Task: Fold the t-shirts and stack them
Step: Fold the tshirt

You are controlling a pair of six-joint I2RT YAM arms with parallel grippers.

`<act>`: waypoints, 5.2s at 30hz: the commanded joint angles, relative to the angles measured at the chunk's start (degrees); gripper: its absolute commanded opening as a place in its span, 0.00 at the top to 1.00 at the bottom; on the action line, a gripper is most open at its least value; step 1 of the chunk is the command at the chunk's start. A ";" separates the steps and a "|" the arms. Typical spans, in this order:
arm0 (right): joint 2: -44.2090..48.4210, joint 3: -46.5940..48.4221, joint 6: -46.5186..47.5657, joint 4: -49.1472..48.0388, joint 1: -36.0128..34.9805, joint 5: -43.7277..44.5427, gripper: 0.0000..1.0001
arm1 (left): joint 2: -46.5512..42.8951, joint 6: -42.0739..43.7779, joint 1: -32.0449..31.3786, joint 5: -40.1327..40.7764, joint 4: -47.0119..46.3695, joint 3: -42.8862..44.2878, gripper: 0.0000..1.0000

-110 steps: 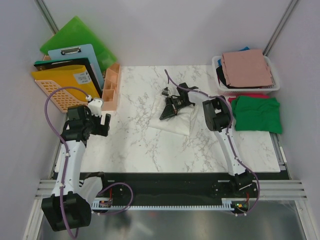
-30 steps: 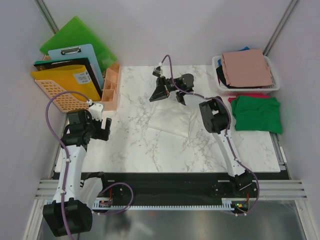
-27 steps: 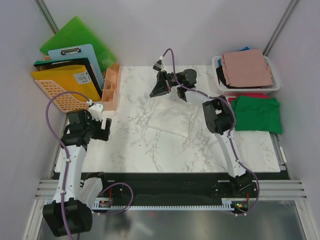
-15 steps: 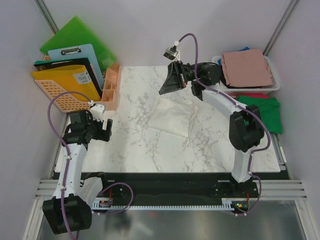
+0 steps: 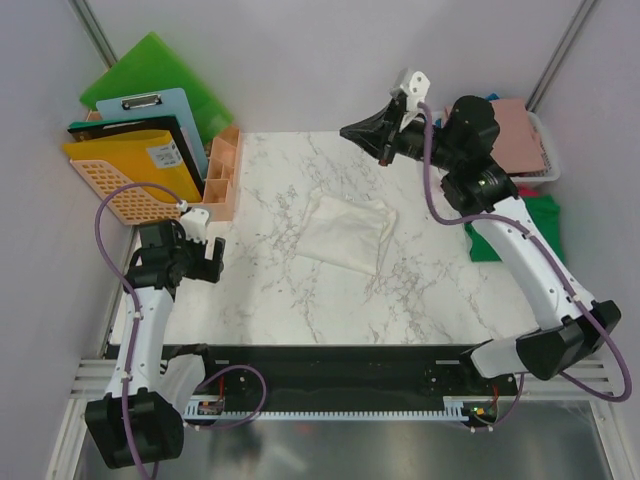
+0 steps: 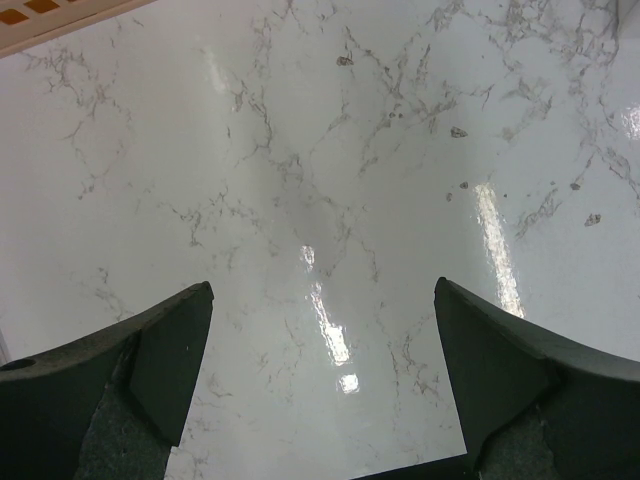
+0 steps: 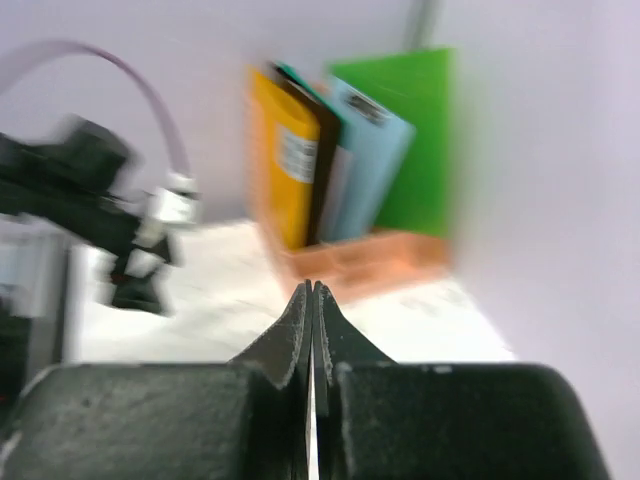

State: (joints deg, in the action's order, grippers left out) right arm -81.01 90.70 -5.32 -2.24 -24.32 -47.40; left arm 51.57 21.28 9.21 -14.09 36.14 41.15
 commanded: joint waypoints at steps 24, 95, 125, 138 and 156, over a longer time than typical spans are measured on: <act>-10.14 -8.86 13.76 38.06 -0.03 48.47 0.93 | -4.46 -0.45 0.19 0.03 -2.21 -1.07 0.00; -44.32 3.96 21.14 41.09 -11.45 34.47 1.00 | -1.56 0.61 0.10 -1.03 -2.04 -0.80 0.00; -54.53 30.42 21.32 44.69 -28.15 33.15 1.00 | -1.30 0.43 0.19 1.34 -1.86 -1.07 0.00; -21.40 22.01 23.33 42.94 -27.46 50.70 0.97 | -3.23 0.43 0.10 0.12 -3.18 -1.68 0.00; 4.82 -15.82 15.70 38.36 35.04 38.86 0.50 | -8.85 0.52 0.19 1.60 -2.65 -2.82 0.00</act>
State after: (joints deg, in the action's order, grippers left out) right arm -76.69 72.18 14.15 39.20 7.29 -8.56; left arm 44.80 21.23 9.21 -13.56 34.70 39.22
